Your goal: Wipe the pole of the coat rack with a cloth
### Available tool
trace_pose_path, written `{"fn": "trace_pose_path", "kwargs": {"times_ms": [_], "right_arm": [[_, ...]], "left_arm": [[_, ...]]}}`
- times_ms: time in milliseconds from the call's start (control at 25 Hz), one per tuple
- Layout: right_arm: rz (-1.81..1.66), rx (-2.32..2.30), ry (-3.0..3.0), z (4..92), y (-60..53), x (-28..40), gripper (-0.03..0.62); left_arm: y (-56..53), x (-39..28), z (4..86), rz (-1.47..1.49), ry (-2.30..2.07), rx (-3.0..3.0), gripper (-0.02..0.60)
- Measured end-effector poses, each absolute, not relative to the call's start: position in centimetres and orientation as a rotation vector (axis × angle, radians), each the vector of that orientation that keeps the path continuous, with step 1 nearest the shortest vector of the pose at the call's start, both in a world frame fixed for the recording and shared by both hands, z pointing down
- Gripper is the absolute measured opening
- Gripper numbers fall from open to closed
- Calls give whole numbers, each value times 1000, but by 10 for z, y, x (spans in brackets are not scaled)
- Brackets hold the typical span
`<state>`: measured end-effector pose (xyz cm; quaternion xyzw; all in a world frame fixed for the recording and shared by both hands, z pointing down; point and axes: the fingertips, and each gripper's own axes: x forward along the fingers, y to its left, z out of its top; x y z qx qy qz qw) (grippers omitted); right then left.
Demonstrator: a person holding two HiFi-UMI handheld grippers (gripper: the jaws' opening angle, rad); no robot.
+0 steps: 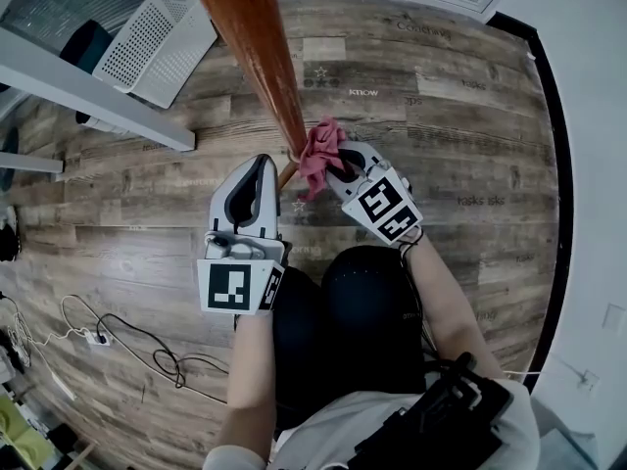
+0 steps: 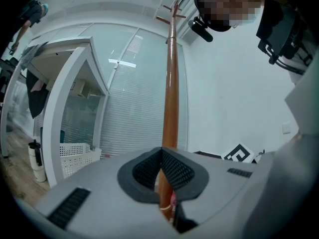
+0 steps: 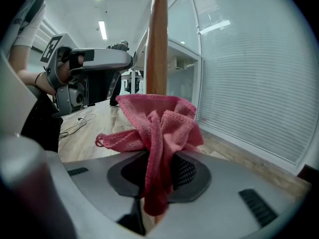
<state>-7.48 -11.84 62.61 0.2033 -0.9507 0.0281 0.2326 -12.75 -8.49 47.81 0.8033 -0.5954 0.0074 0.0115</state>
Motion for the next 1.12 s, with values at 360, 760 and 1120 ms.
{"fn": "trace_pose_path", "kwargs": {"times_ms": [360, 760, 1120], "right_arm": [[57, 550, -2612, 626, -118, -74, 97], [-19, 559, -2612, 608, -117, -64, 97], [-41, 715, -2697, 554, -118, -48, 95]], "left_arm": [[-85, -128, 478, 23, -1852, 2508, 14], [-84, -129, 475, 2, -1841, 2517, 14], [-75, -129, 459, 2, -1910, 2526, 14]]}}
